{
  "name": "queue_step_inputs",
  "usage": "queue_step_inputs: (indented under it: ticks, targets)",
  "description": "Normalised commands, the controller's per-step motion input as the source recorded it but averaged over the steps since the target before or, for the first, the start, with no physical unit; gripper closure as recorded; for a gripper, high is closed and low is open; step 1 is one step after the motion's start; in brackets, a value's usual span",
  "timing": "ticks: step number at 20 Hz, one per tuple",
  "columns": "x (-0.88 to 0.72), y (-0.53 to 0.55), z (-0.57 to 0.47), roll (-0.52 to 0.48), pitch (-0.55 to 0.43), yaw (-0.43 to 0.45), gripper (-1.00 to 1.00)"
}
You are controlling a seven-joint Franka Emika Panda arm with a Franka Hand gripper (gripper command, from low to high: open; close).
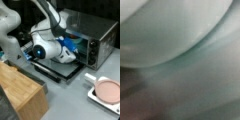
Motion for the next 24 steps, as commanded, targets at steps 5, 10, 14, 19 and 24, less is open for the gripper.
queue_step_inputs:
  ticks: [5, 10, 14, 19, 24]
  targets:
    - [-0.07, -0.01, -0.15, 0.127, -0.138, -0.164, 1.0]
    - [-0.07, 0.0, -0.17, 0.137, -0.151, -0.167, 1.0]
    - [-0.07, 0.0, -0.19, 0.135, -0.158, -0.171, 1.0]
    - [-0.08, 0.01, -0.16, 0.132, -0.137, -0.159, 1.0]
    - [-0.12, -0.05, -0.08, 0.11, -0.147, -0.085, 1.0]
